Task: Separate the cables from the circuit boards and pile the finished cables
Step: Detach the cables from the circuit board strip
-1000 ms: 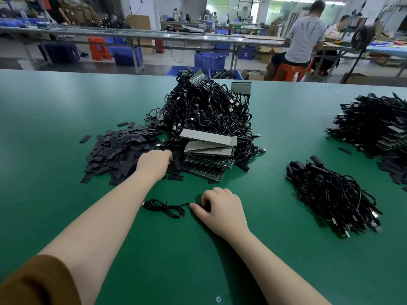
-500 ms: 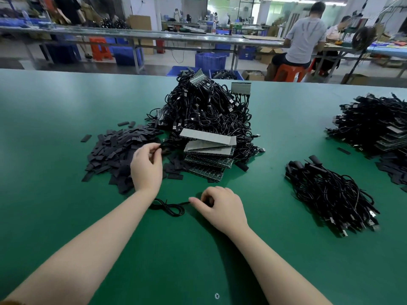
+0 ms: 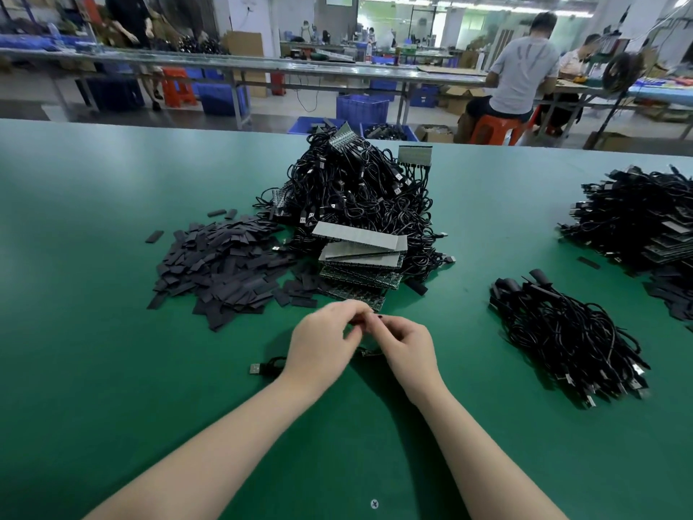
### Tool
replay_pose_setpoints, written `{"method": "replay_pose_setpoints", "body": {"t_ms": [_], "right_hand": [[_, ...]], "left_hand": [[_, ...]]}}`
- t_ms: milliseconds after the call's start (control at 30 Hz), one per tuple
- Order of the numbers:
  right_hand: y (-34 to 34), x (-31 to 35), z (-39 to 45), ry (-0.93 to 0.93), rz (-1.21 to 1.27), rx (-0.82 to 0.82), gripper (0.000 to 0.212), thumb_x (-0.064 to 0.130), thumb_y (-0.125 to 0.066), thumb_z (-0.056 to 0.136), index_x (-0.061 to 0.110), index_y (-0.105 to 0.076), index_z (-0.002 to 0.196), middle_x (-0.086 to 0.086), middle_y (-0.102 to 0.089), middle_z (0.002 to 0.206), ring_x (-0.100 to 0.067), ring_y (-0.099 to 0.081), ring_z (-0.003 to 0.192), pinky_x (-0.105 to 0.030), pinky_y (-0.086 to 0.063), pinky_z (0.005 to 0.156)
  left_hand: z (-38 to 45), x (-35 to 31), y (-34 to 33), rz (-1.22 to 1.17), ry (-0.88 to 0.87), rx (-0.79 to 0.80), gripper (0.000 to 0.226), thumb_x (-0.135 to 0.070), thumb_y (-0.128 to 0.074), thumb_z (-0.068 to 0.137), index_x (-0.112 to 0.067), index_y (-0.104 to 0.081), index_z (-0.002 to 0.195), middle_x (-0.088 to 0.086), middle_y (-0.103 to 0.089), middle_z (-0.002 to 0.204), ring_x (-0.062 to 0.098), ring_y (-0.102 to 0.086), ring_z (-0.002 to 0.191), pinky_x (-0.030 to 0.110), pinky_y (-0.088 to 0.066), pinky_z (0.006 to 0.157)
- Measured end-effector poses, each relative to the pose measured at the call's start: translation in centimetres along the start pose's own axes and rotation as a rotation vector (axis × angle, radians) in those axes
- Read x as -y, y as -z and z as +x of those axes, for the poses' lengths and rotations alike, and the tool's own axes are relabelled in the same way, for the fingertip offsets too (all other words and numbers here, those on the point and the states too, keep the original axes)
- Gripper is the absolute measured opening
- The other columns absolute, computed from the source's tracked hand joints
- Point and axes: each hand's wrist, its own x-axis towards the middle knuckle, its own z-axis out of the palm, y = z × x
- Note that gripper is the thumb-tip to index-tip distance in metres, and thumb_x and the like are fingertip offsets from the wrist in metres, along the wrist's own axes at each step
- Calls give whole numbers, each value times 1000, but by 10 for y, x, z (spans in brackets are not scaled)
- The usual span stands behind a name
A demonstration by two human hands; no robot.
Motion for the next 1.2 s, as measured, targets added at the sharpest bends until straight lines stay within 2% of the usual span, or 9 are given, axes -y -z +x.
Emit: {"method": "replay_pose_setpoints", "body": {"t_ms": [133, 300, 467, 600, 700, 800, 900, 1033, 1200], "right_hand": [[3, 2, -2, 15, 58, 18, 25, 26, -67, 95, 40, -79, 78, 16, -72, 70, 6, -58, 62, -10, -42, 60], [2, -4, 2, -38, 88, -52, 25, 33, -62, 97, 36, -76, 77, 5, -67, 68, -10, -53, 65, -29, -44, 63], [3, -5, 3, -38, 82, -66, 28, 32, -63, 97, 41, -76, 75, 9, -72, 72, -3, -56, 64, -19, -45, 62], [1, -5, 1, -6, 36, -5, 14, 29, -69, 93, 33, -79, 83, 17, -74, 76, 4, -61, 65, -12, -44, 61], [0, -7, 1, -1, 2, -22, 9, 30, -71, 91, 29, -80, 91, 16, -76, 83, 1, -68, 77, -16, -52, 69], [-3, -7, 3, -17, 3, -60, 6, 34, -75, 87, 30, -79, 84, 16, -74, 75, 4, -63, 66, -13, -46, 61], [-3, -9, 3, -7, -13, -33, 12, 34, -75, 88, 30, -77, 77, 19, -65, 59, 4, -49, 53, -11, -37, 53], [1, -10, 2, -17, 91, -59, 7, 27, -75, 88, 25, -79, 82, 18, -71, 69, 6, -53, 59, -9, -40, 57], [4, -12, 5, -47, 176, -189, 11, 21, -74, 90, 28, -77, 82, 15, -73, 71, 6, -59, 64, -7, -43, 63]], "left_hand": [[-6, 1, -13, -59, 67, 21, 31, -17, -66, 84, -36, -58, 108, -18, -66, 97, 0, -57, 92, 24, -47, 78], [-6, 10, -14, -115, 69, 81, 30, -30, -61, 90, -41, -65, 118, -20, -68, 111, -3, -59, 100, 20, -49, 84], [-1, 13, -8, -328, 115, 88, 30, -25, -72, 85, -51, -69, 100, -27, -70, 96, -7, -64, 88, 8, -46, 76], [2, 14, -3, -373, 114, 67, 43, -12, -70, 82, -55, -71, 89, -30, -70, 86, -7, -66, 86, 8, -47, 75], [-1, 13, -7, -317, 111, 40, 39, -11, -69, 80, -48, -71, 92, -31, -69, 85, -7, -65, 85, 9, -48, 75], [-4, 14, -11, -250, 80, -40, 28, -12, -70, 79, -35, -76, 92, -22, -71, 91, -5, -63, 89, 9, -46, 78], [-4, 13, -10, -240, 51, -59, 29, -9, -69, 78, -33, -76, 92, -19, -71, 93, -3, -63, 94, 12, -47, 83], [-5, 11, -9, -215, 32, -54, 21, -8, -73, 79, -25, -77, 90, -18, -70, 92, -2, -62, 93, 24, -50, 85], [-5, 12, -1, 32, -83, 16, 31, -32, -75, 83, -24, -73, 112, -11, -70, 104, 6, -62, 94, 34, -49, 87]]}}
